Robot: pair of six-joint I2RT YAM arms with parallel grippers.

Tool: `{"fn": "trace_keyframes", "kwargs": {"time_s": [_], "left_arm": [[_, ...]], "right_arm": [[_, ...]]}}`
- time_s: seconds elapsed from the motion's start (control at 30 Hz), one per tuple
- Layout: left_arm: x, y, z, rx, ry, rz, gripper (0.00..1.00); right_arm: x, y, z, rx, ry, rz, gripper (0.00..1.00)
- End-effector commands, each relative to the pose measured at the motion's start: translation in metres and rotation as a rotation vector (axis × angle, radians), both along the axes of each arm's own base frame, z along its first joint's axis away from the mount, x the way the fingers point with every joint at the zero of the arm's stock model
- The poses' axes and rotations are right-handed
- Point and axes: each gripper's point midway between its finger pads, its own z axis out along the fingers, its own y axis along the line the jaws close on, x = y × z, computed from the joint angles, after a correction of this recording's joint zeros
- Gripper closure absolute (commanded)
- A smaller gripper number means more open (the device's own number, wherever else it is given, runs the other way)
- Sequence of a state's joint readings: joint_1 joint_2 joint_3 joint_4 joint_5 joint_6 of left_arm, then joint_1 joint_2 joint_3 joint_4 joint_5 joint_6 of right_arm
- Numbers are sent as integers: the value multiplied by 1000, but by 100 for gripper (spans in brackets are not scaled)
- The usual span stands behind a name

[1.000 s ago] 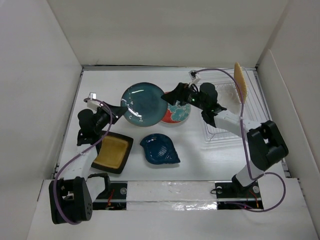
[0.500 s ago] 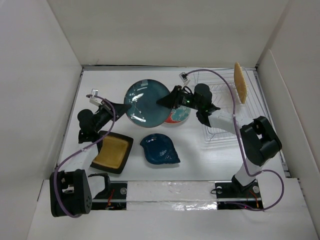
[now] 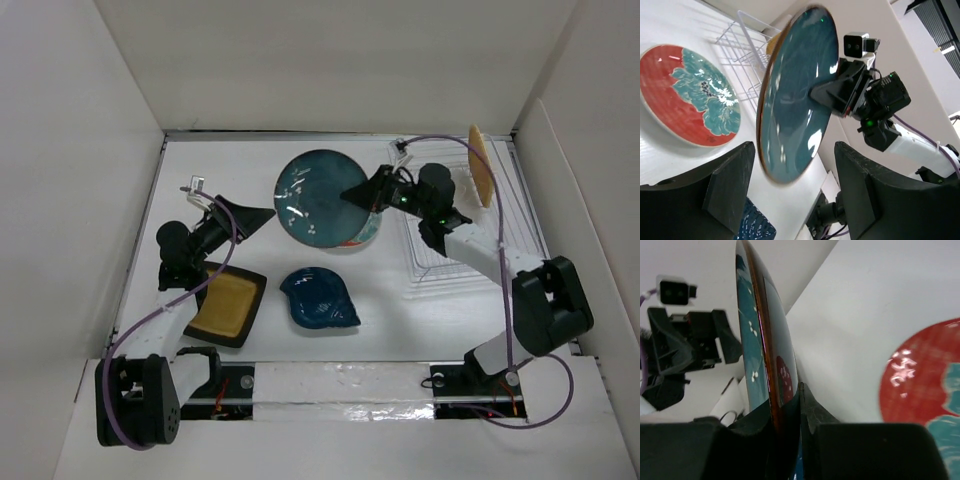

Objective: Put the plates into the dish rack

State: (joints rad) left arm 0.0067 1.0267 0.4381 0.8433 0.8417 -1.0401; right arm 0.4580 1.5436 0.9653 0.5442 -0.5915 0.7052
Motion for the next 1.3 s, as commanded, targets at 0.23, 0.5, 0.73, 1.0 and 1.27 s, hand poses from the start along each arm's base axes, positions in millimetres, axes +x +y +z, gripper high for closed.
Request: {"fn": "trace_keyframes", "kwargs": {"time_s": [0.23,0.5,0.73,1.0,1.27], "left_arm": [[-24,-30,41,2,-136,-149,39],[-42,-51,45,-26,-141,-253,42],[-49,-56,45,-38,-138,-292,43],[-52,-58,40,-73,-111,-319,45],[-50,-58,36,-78,-99,-323,46]], "right_arm": [[56,-163,137,-102,-378,-607,100],[78,-257,172,-392,-480,-943,100],[103,-304,164,-658,-440,-1110,100],[108,-360,137,-853,-309,-1281,100],[96,-396,129,-896,-228,-1441,100]]}}
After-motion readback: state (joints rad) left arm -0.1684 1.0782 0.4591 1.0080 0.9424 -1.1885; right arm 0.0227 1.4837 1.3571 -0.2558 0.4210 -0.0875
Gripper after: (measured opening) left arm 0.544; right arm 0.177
